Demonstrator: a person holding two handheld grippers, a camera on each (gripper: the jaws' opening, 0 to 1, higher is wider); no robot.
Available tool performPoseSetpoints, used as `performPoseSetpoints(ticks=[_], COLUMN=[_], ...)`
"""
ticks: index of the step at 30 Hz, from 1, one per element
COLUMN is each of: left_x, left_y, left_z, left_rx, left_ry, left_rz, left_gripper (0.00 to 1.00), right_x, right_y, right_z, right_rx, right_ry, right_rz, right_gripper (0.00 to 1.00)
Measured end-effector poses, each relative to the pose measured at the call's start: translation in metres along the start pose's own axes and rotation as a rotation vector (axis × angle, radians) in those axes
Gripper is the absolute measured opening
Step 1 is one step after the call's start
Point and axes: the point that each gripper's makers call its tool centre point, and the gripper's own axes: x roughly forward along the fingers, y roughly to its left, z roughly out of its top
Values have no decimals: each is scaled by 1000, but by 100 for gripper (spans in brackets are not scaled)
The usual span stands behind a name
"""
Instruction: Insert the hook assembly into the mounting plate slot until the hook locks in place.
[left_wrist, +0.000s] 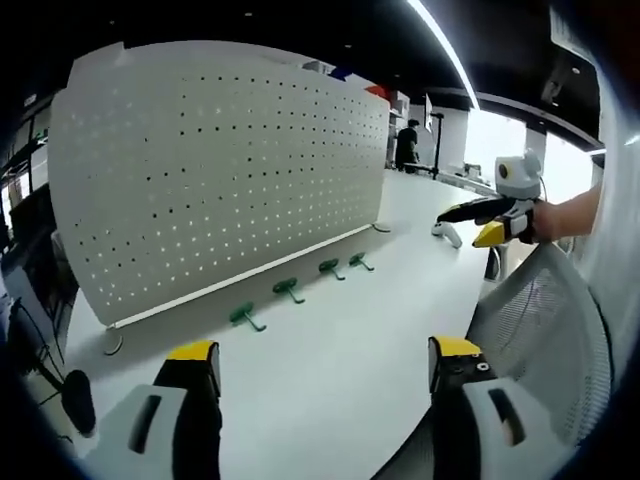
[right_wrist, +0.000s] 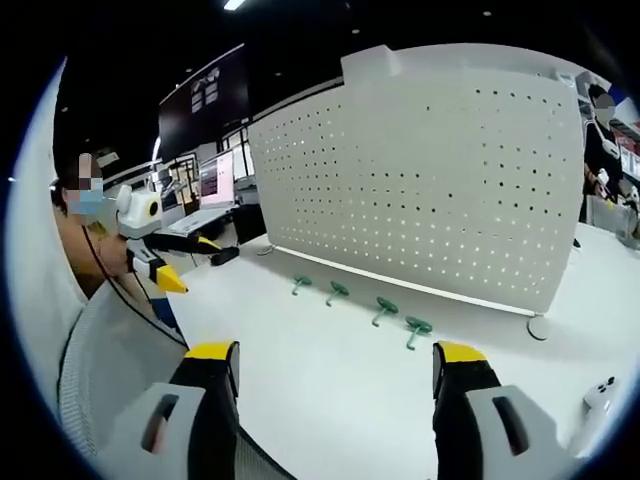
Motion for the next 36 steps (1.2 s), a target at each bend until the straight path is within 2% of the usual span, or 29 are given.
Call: performPoseSetpoints(ticks=[12, 25, 30, 36], left_x=[10, 24, 34, 42], left_y=[12, 24, 29, 42], left_z=[1, 7, 7, 10], left_rx=[25, 90, 114, 126], left_ry=[37, 79, 113, 134], left_rz=[-29, -70, -98, -109], left_gripper=[88, 87, 87, 87], right_x=[4, 11, 14, 15], right_y=[1, 5, 5, 6], right_z=[3, 6, 7, 6], right_rx=[7, -6, -13, -11], right_ry=[-2, 3, 5, 11], right_rz=[13, 29, 32, 36], right_gripper=[77, 77, 77, 77])
